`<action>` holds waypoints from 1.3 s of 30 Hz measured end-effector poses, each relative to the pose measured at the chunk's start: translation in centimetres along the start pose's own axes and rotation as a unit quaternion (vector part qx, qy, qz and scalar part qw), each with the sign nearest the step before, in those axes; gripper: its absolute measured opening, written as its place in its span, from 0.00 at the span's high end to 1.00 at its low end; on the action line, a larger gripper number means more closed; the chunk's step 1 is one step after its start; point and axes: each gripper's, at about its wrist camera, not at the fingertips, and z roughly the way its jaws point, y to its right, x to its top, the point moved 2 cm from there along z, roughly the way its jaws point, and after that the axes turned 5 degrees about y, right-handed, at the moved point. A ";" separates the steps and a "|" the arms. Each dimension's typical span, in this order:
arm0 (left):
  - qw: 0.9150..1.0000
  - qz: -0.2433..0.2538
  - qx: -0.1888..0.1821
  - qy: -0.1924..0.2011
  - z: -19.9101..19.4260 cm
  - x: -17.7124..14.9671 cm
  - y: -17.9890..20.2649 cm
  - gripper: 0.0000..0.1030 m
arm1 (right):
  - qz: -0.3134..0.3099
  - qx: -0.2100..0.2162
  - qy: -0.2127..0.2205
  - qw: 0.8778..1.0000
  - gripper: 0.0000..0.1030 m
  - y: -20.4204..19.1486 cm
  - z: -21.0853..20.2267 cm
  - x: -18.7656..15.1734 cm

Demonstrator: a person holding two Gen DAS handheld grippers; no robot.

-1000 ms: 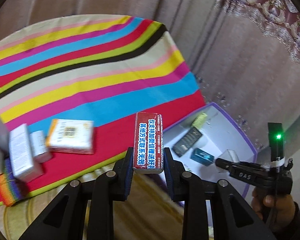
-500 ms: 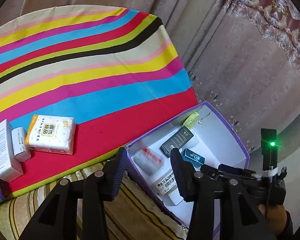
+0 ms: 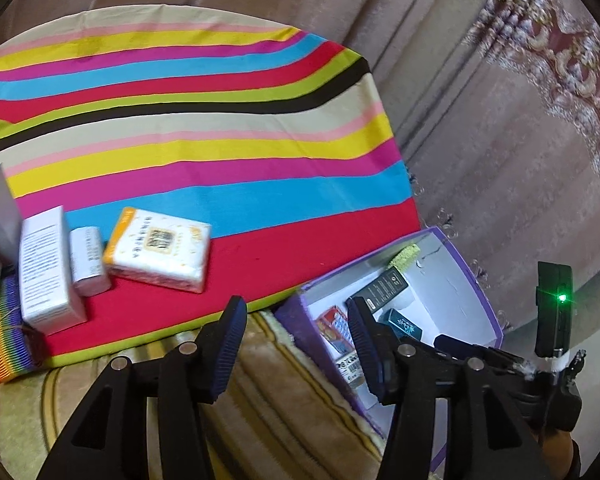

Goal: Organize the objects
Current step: 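Open both tools to drop the red box and white cube inside, then move both tools back to the boxes and tissue pack on the cloth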

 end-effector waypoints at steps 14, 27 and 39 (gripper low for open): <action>0.996 -0.074 0.022 0.042 -5.2 -0.8 -5.8 0.48 | -0.072 0.028 -0.004 0.997 0.25 -7.0 -0.2 -0.7; 0.982 -0.169 0.050 0.075 -10.1 -2.7 -13.0 0.48 | -0.110 0.041 -0.005 0.993 0.23 -12.2 0.2 -0.3; 0.959 -0.241 0.110 0.101 -14.0 -5.0 -19.7 0.46 | -0.090 0.063 0.016 0.994 0.19 -17.9 2.1 0.4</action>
